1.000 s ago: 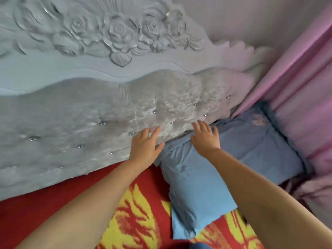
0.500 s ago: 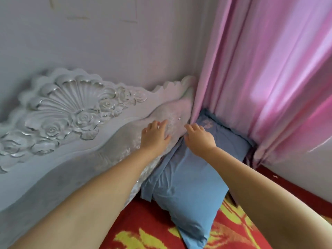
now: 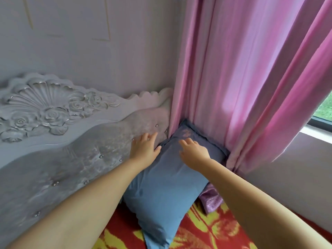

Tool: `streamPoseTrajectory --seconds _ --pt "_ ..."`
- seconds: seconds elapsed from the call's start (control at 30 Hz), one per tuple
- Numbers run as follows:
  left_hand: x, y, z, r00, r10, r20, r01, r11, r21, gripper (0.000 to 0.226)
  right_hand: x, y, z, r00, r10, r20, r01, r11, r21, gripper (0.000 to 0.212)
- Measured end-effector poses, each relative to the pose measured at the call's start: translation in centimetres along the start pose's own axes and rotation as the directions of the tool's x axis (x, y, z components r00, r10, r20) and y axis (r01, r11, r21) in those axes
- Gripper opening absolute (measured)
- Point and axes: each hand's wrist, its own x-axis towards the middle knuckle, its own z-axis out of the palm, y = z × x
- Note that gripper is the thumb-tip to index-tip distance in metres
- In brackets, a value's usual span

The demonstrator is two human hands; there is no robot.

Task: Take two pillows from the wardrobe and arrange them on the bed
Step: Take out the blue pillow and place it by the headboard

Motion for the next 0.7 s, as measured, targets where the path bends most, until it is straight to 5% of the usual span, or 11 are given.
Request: streamPoseTrajectory --seconds 0.2,0.37,0.7 --pt "-1.3 0.0 -0.6 0.995 -0.104 -0.001 0.104 0.994 -0.044 0.056 -0.2 1.6 -2.0 0.999 -0.039 0.004 0.039 0.999 -0.035 0.035" --pt "-4.3 -5.1 -1.4 0.994 -0.108 0.009 0.108 0.994 -0.013 0.052 0.3 -4.1 -0.9 0.998 -0.053 0.034 0.053 0.999 -0.008 0.037" --pt "-9.2 -16.9 -3.1 0.990 0.071 0.120 -0.072 0.997 0.003 0.051 -4.0 -16.6 3.6 0.987 0.139 0.077 -0.140 0.990 0.012 0.029"
